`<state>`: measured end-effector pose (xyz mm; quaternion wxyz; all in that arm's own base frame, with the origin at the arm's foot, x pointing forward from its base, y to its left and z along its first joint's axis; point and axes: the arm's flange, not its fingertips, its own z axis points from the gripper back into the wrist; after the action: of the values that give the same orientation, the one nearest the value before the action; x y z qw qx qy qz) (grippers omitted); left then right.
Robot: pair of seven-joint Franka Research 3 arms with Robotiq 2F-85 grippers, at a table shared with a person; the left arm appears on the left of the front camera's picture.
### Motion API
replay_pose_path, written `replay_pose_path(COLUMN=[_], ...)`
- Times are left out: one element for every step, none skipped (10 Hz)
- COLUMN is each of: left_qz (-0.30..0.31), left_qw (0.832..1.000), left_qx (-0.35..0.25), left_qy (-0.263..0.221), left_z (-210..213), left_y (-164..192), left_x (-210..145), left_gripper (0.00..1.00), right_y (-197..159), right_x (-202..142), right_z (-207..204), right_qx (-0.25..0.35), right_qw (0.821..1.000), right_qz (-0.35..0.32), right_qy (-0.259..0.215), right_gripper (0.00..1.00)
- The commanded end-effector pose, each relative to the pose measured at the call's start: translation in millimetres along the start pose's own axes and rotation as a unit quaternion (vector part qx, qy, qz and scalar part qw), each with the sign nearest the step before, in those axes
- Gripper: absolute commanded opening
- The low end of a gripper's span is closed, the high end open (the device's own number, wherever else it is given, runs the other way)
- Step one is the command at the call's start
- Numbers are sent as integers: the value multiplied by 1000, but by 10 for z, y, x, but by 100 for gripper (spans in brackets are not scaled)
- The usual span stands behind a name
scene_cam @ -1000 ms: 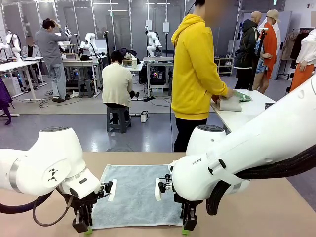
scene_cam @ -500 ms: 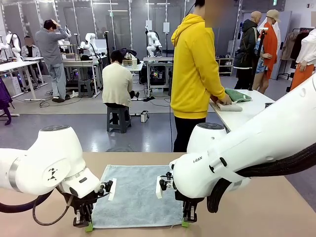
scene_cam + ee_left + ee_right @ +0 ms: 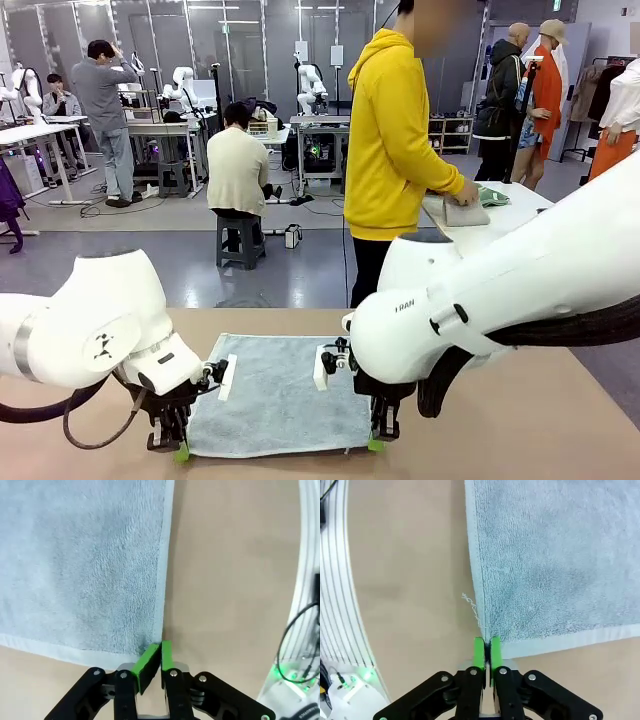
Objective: Fold the towels and place them in the basket.
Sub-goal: When a person lays out a Towel with hook on the table, fold it in half twice.
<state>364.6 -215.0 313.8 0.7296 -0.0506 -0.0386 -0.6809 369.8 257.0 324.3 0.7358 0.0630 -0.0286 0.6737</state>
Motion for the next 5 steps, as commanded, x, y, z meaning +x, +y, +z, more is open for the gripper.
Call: replay_pose_path(left_qz=[-31, -37, -41, -37, -33], left_qw=[999, 999, 998, 998, 997], left_qx=[13, 17, 23, 26, 35], left_qy=[-15, -31, -34, -49, -54], left_z=[378, 521, 618, 679, 721], left_y=[-27, -33, -22, -5, -3], left_x=[18, 40, 55, 62, 65], left_gripper=[0, 0, 0, 0, 0], right_y=[68, 56, 33, 21, 19], right_x=[118, 148, 160, 164, 163], right_z=[319, 422, 497, 550, 575], right_qx=[15, 7, -1, -7, -12], right_qw=[1000, 1000, 1000, 1000, 1000], right_qz=[-3, 0, 0, 1, 2], right_qy=[-12, -11, -14, -18, -20], right_gripper=[0, 0, 0, 0, 0])
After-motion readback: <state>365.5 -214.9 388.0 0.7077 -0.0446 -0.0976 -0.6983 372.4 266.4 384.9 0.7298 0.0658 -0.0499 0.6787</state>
